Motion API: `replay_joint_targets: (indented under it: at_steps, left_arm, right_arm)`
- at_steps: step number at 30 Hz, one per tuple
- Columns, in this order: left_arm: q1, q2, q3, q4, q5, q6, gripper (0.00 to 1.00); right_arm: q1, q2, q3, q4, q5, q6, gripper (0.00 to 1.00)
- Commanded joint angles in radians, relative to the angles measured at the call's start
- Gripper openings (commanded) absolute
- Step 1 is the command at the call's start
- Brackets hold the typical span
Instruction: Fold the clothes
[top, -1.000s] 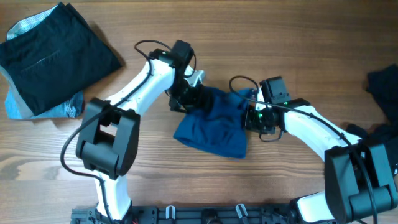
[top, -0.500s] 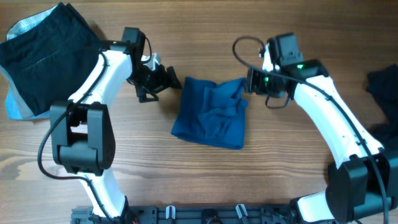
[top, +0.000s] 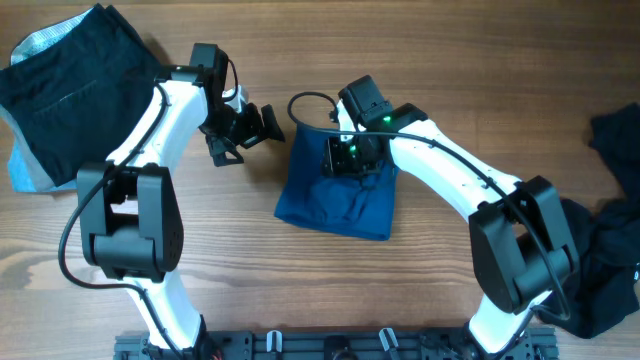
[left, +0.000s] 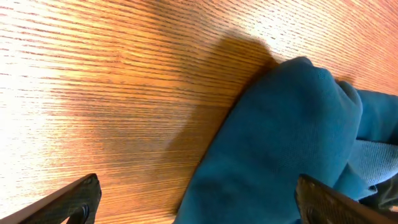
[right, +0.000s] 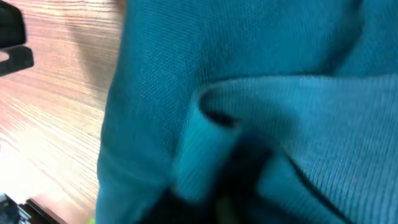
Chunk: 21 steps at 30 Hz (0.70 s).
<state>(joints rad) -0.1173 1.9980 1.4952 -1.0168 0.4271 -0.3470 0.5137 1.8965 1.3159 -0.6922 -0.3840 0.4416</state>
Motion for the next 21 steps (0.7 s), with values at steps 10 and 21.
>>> replay_joint_targets:
  at_steps: [10,21]
  left_arm:
    - [0.002,-0.027,-0.003,-0.001,-0.010,-0.005,1.00]
    - [0.001,-0.027,-0.003,-0.031,-0.009,-0.002,1.00]
  right_arm:
    - [-0.086,-0.238,0.009,-0.187,0.142,0.031,0.14]
    - [-0.086,-0.238,-0.069,-0.634,0.477,0.177,0.16]
